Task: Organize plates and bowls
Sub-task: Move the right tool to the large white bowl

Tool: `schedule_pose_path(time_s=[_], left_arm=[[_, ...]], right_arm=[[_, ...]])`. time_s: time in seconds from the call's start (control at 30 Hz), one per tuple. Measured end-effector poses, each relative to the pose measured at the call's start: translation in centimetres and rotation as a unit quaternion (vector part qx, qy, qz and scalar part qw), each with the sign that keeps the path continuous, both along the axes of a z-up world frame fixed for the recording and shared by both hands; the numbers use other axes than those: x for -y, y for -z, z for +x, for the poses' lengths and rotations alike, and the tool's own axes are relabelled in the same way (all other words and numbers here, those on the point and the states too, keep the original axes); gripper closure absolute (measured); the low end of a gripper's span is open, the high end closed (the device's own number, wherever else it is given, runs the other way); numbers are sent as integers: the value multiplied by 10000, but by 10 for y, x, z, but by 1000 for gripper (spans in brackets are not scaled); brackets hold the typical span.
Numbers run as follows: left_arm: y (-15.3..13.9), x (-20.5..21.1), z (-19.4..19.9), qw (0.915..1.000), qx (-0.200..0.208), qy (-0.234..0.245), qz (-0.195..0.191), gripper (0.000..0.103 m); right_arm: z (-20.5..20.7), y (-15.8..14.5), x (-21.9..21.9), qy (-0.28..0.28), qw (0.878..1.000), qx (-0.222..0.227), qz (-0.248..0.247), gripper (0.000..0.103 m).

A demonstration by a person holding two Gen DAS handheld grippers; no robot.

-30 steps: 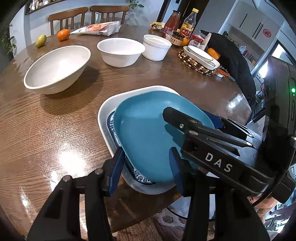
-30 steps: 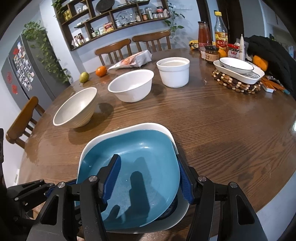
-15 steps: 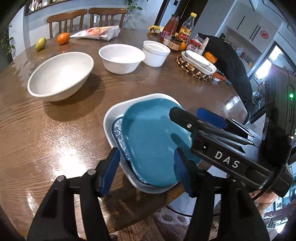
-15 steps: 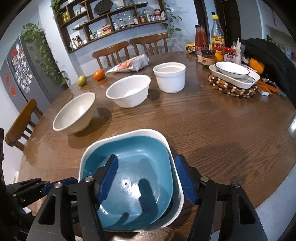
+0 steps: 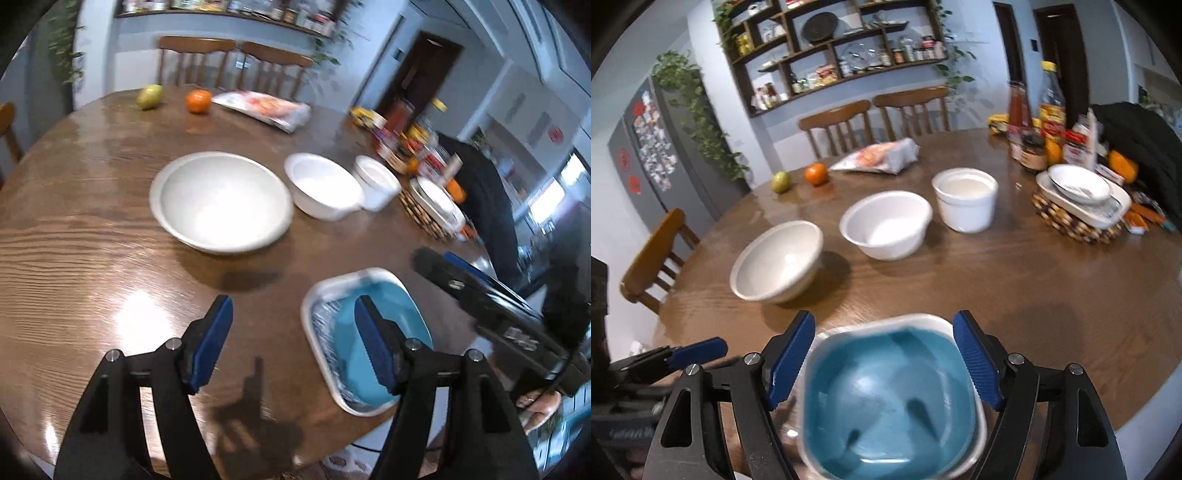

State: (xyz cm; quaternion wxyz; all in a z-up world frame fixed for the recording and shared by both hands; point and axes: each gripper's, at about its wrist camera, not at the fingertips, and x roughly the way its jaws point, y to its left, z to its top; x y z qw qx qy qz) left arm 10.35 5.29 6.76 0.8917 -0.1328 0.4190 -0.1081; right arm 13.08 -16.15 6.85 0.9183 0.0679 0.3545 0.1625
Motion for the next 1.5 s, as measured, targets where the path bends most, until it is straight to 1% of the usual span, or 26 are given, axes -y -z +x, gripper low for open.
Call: schedule_pose_path(time_s=[0.1,0.17,0.23,0.3,0.43,0.5,0.73,0.9,1.03,1.17,1.23,1.37,1.43,1.5], left_arm=[[-9,-22,6,9992,116,-383,34,33],[-12,-35,11,9980,164,-598,83,31],[-13,-45,18,9969,135,-763,115,31],[-13,-54,22,9956,107,-912,172,31],[-16,-66,31,9921,99,-1172,431,31],[-19,-68,34,9915,134,-1192,508,31],[-34,-56,60,9920,208,-1054,662,31],[-40,-39,81,9950,192,-780,591,31],[-41,-18,101,9959,193,-611,636,31],[-37,9,124,9967,138,-378,707,33],[-35,19,133,9972,114,-233,700,33],[-23,40,154,9976,-114,-50,681,35],[-14,47,165,9976,-275,40,636,41],[-3,51,176,9968,-536,107,581,46]], right_arm=[[8,-14,-10,-245,9995,13,196,17],[16,-25,-19,-470,9983,5,333,17],[26,-32,-27,-670,9965,-94,485,17],[36,-39,-36,-819,9954,-146,472,17],[53,-55,-51,-870,9958,0,274,17],[60,-60,-56,-881,9958,-21,261,17],[82,-77,-70,-1087,9939,-63,196,17],[104,-77,-69,-1167,9924,-267,269,17],[118,-73,-58,-922,9955,-225,0,17],[138,-71,-37,-780,9966,-278,1,16],[149,-65,-24,-616,9973,-381,119,16],[168,-48,-9,-556,9951,-713,397,16],[177,-36,-4,-545,9933,-857,543,16],[179,-27,0,-546,9920,-942,641,16]])
